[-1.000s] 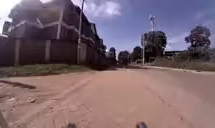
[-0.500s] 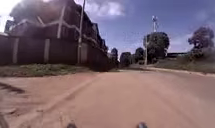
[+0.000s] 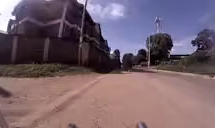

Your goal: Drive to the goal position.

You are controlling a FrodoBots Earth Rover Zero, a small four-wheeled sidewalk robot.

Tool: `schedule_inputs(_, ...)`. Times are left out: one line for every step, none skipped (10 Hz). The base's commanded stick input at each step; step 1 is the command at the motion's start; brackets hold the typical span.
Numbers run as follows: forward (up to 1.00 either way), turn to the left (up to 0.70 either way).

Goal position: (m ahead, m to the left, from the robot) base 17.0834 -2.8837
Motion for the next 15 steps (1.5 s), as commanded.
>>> schedule_inputs(1.0, 0.0)
schedule_inputs(1.0, 0.0)
schedule_inputs(1.0, 0.0)
schedule_inputs(1.0, 0.0)
schedule_inputs(1.0, 0.0)
schedule_inputs(1.0, 0.0)
schedule_inputs(1.0, 0.0)
schedule_inputs(1.0, 0.0)
schedule_inputs(1.0, 0.0)
schedule_inputs(1.0, 0.0)
schedule_inputs(1.0, 0.0)
schedule_inputs(1.0, 0.0)
schedule_inputs(1.0, 0.0)
schedule_inputs(1.0, 0.0)
schedule_inputs(1.0, 0.0)
